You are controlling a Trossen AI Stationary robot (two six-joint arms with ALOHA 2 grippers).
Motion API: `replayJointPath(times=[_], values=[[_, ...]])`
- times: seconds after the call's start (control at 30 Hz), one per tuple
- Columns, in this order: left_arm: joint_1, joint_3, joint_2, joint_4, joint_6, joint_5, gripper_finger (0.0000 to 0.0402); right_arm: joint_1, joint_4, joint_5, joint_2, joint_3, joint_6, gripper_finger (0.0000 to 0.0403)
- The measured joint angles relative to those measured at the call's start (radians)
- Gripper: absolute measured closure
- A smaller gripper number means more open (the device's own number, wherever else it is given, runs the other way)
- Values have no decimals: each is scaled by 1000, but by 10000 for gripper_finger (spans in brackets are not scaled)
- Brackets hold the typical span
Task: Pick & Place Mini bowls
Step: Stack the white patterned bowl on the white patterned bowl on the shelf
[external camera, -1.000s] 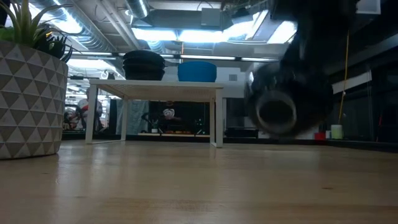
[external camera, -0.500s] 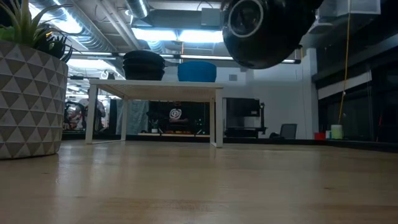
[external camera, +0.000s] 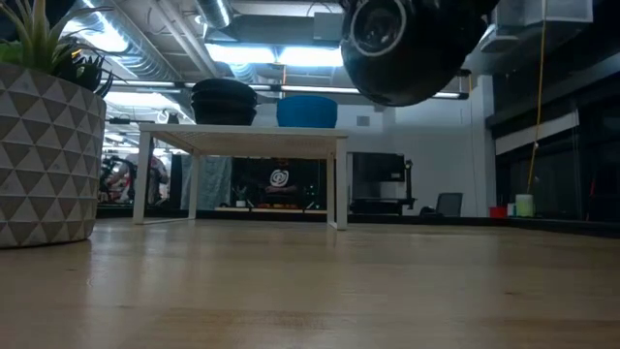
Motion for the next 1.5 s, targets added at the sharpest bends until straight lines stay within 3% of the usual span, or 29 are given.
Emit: replayJointPath(times=[0.47, 0.73, 0.97, 1.1, 1.27, 1.5], values=[[-6, 0, 11, 26, 32, -1, 286, 0, 103, -25, 0, 1, -25, 403], [-23, 0, 41, -55, 39, 4, 286, 0, 125, -20, 0, 1, -41, 403], [-22, 0, 45, -58, 44, 51, 288, 0, 140, 10, 0, 1, -59, 402], [-23, 0, 45, -58, 47, 58, 313, 0, 149, 35, 0, 1, -77, 402], [-22, 0, 45, -67, 51, 61, 386, -17, 167, 36, 0, 1, -82, 402], [-21, 0, 46, -57, 47, 50, 395, -21, 199, 44, -1, 3, -88, 357]])
